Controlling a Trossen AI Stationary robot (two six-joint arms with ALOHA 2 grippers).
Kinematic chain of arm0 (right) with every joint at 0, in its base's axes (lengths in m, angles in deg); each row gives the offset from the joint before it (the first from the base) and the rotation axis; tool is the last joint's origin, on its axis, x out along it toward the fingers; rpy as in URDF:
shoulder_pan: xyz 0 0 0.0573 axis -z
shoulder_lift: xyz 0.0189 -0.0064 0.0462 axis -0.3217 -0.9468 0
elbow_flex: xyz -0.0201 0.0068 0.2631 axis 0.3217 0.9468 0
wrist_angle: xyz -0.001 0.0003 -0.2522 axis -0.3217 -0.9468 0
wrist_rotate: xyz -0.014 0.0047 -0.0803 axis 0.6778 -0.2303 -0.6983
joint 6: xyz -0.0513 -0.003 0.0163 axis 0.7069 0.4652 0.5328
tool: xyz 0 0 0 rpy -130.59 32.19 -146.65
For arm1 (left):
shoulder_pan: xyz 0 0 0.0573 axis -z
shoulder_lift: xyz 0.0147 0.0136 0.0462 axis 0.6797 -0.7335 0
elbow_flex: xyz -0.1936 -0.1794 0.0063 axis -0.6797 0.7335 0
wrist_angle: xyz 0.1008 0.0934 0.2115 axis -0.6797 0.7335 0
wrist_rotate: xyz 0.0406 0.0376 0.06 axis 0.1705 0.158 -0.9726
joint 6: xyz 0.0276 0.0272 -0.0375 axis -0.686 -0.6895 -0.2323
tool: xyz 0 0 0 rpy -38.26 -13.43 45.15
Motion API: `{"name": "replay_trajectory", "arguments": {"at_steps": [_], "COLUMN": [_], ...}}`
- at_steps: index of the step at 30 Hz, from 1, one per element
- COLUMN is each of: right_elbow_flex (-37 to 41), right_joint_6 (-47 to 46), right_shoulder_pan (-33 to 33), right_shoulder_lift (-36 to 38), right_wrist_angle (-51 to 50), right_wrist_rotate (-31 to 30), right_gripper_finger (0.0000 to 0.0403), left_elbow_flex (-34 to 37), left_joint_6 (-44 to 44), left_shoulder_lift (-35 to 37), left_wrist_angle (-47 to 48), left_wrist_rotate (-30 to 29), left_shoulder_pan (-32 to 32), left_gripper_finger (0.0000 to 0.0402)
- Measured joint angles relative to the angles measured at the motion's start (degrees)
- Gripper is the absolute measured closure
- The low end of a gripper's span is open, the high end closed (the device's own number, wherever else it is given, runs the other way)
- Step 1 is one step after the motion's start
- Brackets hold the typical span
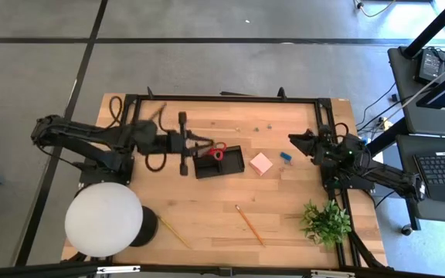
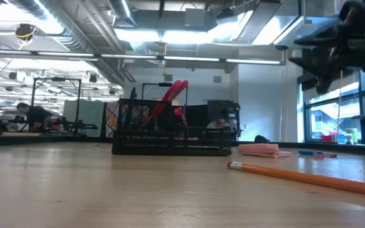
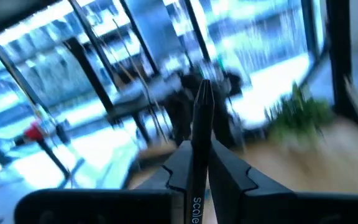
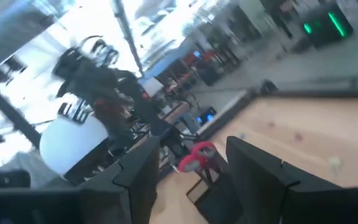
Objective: Pick and place office supplies into organizer
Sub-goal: Put the black pen into the desk organizer
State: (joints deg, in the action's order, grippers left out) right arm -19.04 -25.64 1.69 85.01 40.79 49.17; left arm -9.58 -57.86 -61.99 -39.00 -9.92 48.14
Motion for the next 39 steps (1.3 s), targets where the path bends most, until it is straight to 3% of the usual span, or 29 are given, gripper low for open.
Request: {"name": "replay_trajectory", "arguments": {"at_steps": [8, 17, 25, 31, 36, 39], "right_elbow_flex": [-8.19, -24.71, -41.73, -53.79, -60.26, -62.10], "right_joint_6": [9.84, 18.13, 31.67, 37.39, 30.67, 13.53], "right_shoulder_pan": [-4.44, -8.66, -15.52, -18.96, -19.66, -19.37], "right_shoulder_lift": [-9.62, -34.82, -58.22, -71.43, -78.86, -81.56], "right_wrist_angle": [0.48, 0.50, 1.48, -2.01, -3.15, -3.04], "right_wrist_rotate": [-3.12, -1.14, -1.11, -1.14, -1.14, -1.37], "right_gripper_finger": [0.0241, 0.0252, 0.0253, 0.0253, 0.0253, 0.0253], "left_elbow_flex": [0.02, 0.06, 0.05, 0.04, 0.04, 0.04], "left_joint_6": [4.09, 8.14, 7.64, 7.58, 7.53, 6.89], "left_shoulder_lift": [-0.39, -0.39, -0.37, -0.37, -0.37, -0.37], "left_wrist_angle": [-8.29, -20.86, -24.25, -23.63, -23.62, -23.61], "left_wrist_rotate": [7.29, 17.03, 18.52, 18.54, 21.05, 23.38], "left_shoulder_pan": [-5.81, -8.48, -8.48, -8.45, -8.45, -8.44], "left_gripper_finger": [0.0368, 0.0368, 0.0365, 0.0365, 0.0363, 0.0362]}}
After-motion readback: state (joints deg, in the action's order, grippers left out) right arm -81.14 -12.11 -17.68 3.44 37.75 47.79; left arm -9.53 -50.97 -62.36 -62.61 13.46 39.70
